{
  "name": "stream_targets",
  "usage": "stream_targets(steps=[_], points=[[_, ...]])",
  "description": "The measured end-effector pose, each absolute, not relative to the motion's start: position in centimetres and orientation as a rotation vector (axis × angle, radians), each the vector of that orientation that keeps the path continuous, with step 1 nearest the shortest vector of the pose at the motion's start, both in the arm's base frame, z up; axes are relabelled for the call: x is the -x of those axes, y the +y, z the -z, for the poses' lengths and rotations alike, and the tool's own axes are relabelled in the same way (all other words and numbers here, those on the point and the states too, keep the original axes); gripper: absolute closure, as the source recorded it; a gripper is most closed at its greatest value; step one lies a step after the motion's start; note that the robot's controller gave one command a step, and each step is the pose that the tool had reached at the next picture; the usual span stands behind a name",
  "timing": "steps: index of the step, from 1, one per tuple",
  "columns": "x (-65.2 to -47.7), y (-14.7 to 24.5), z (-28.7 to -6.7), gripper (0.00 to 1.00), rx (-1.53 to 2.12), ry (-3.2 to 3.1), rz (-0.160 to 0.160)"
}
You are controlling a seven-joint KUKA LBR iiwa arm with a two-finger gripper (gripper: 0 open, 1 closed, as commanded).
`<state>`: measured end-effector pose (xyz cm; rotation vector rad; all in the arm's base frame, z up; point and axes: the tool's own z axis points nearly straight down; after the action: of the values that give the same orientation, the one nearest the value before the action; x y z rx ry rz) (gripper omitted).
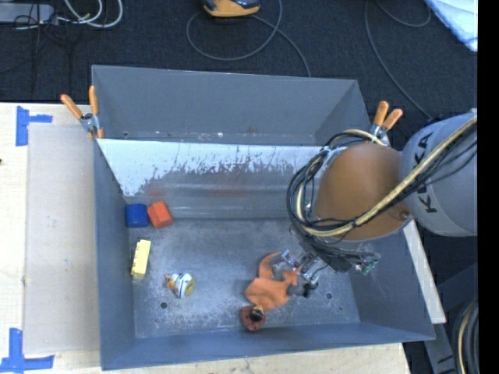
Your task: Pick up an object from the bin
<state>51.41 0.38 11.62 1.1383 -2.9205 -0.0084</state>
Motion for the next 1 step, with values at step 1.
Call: stream_targets(steps=[1], points=[[-51.56,0.38,-13.25,1.00,-1.139,-2.925,0.006]])
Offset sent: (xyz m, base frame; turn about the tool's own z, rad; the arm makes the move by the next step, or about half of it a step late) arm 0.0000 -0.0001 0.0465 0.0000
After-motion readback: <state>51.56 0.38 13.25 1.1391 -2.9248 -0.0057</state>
